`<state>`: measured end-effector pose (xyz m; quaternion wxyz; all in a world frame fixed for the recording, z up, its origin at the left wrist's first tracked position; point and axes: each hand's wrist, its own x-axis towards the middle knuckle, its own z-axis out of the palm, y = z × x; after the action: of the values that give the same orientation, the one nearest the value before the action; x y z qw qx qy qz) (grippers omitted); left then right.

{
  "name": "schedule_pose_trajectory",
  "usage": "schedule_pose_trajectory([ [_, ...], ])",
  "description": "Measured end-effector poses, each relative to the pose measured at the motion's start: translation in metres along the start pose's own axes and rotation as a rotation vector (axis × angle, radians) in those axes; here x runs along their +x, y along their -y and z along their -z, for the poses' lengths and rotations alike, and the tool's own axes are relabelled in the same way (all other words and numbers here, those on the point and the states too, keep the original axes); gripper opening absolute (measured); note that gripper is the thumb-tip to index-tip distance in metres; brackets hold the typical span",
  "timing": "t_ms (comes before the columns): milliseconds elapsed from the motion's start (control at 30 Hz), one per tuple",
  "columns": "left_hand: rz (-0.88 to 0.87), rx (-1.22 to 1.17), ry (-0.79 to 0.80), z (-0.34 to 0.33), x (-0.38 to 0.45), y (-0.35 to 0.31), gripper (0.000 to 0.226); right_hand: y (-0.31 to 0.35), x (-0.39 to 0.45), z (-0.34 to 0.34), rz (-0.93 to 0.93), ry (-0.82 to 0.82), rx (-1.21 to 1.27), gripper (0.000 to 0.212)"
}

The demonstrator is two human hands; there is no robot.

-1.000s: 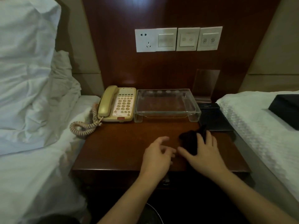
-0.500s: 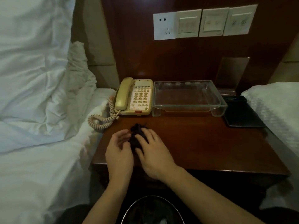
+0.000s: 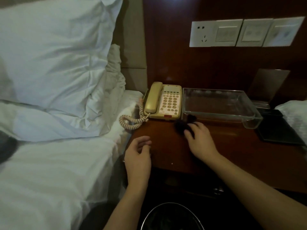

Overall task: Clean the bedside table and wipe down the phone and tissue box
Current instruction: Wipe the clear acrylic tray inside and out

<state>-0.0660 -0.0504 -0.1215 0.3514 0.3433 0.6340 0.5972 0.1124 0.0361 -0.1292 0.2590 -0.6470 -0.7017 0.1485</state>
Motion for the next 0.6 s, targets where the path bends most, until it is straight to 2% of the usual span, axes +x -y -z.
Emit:
schedule_pose_trajectory([
  [100, 0.019, -0.068, -0.044, 0.004, 0.004, 0.000, 0.028, 0.018, 0.006, -0.028, 0.087, 0.052, -0.046, 0.044],
  [200, -0.005, -0.083, -0.071, 0.003, 0.005, 0.002, 0.029, 0.045, -0.012, -0.039, 0.292, 0.127, -0.037, 0.041],
  [300, -0.051, -0.083, -0.113, 0.003, 0.004, 0.003, 0.033, 0.054, -0.047, -0.036, 0.494, 0.208, -0.014, 0.038],
  [433, -0.100, -0.033, -0.105, 0.010, -0.003, 0.002, 0.034, 0.044, -0.095, -0.022, 0.636, 0.284, -0.021, 0.033],
  [500, -0.121, 0.035, -0.058, 0.011, -0.009, -0.001, 0.032, 0.040, -0.115, -0.010, 0.632, 0.286, -0.071, 0.039],
  [567, -0.136, 0.090, 0.041, 0.010, -0.016, -0.005, 0.026, 0.036, -0.125, 0.006, 0.519, 0.216, -0.008, 0.041],
  [600, -0.143, 0.119, 0.134, 0.007, -0.020, -0.009, 0.021, 0.035, -0.127, 0.018, 0.429, 0.158, 0.081, 0.036],
])
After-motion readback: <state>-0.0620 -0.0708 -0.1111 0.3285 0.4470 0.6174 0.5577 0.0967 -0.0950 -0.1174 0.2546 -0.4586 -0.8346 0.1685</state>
